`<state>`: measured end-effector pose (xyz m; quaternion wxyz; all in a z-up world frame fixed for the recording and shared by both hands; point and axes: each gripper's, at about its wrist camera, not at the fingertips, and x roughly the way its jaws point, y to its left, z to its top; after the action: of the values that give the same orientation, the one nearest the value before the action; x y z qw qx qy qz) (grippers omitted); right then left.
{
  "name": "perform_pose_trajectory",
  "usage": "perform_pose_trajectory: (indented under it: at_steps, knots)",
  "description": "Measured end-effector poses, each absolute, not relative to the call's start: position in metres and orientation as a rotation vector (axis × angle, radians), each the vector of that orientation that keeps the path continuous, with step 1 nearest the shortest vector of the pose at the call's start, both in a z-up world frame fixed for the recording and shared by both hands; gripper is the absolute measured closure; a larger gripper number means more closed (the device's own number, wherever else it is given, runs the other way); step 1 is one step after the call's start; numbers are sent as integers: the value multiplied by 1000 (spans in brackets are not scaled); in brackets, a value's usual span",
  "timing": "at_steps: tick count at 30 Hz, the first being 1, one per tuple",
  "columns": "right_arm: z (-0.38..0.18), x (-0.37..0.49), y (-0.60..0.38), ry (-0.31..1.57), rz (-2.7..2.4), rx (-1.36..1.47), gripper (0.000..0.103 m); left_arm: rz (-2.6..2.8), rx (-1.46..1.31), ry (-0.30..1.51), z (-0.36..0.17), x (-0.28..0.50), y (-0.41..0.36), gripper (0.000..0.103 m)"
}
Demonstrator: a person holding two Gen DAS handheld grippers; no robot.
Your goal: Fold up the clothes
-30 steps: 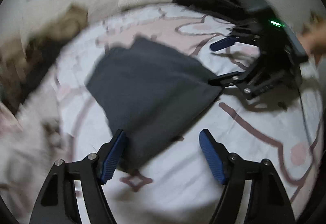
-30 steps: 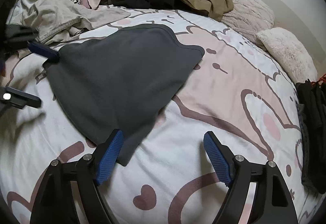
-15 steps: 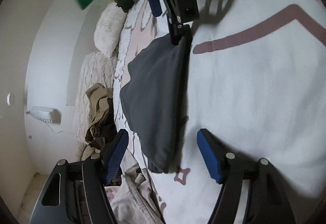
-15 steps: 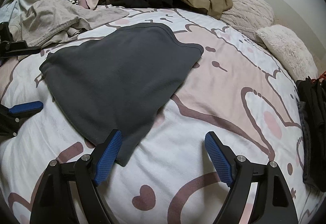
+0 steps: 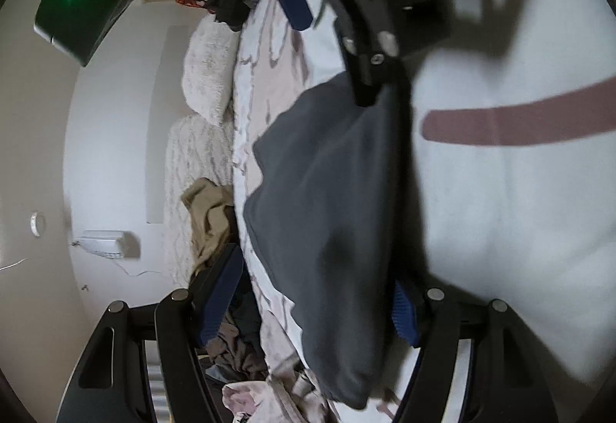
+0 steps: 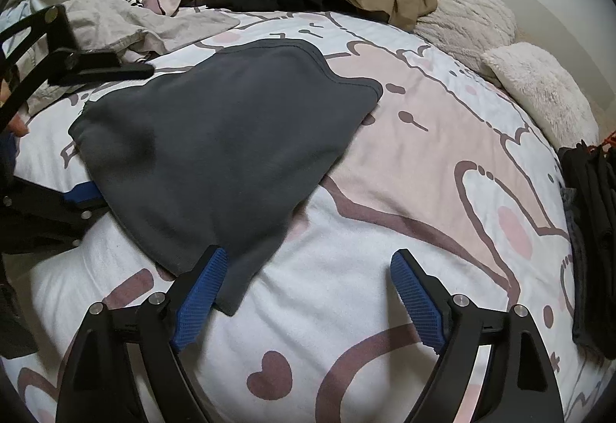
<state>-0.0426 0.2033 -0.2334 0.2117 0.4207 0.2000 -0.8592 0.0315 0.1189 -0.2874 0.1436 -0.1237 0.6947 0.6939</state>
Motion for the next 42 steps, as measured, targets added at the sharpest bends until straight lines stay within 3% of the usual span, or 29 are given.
perform_pose_trajectory:
  at_steps: [6, 9, 11, 16, 20, 22, 27, 33, 39, 42]
  knots:
    - [-234, -43, 204, 545, -2393, 1164, 15, 2135, -279, 1975, -281, 41, 103, 33]
    - [-235, -46, 206, 535, -2403, 1178, 9, 2196, -251, 1975, -281, 42, 91, 37]
    - [-235, -48, 206, 526, -2405, 1193, 7, 2207, -233, 1971, -283, 45, 85, 45]
    - [-235, -47, 204, 551, -2413, 1190, 6, 2143, -182, 2013, -296, 56, 78, 78]
    - [-235, -43, 200, 613, -2427, 1157, 6, 2191, -265, 1932, -291, 55, 73, 79]
    - [-234, -42, 199, 628, -2432, 1145, 6, 2217, -359, 1849, -287, 50, 70, 88]
    - [-215, -25, 189, 769, -2423, 999, 15, 2273, -578, 1602, -276, 36, 63, 90]
    - [-208, 43, 163, 1091, -2250, 580, 15, 2314, -720, 1347, -262, 23, 57, 90]
    - [-237, 75, 123, 1407, -2074, 363, 15, 2338, -843, 1073, -247, 9, 49, 90]
    - [-240, 67, 111, 1433, -2090, 312, 15, 2339, -880, 979, -244, 7, 45, 90]
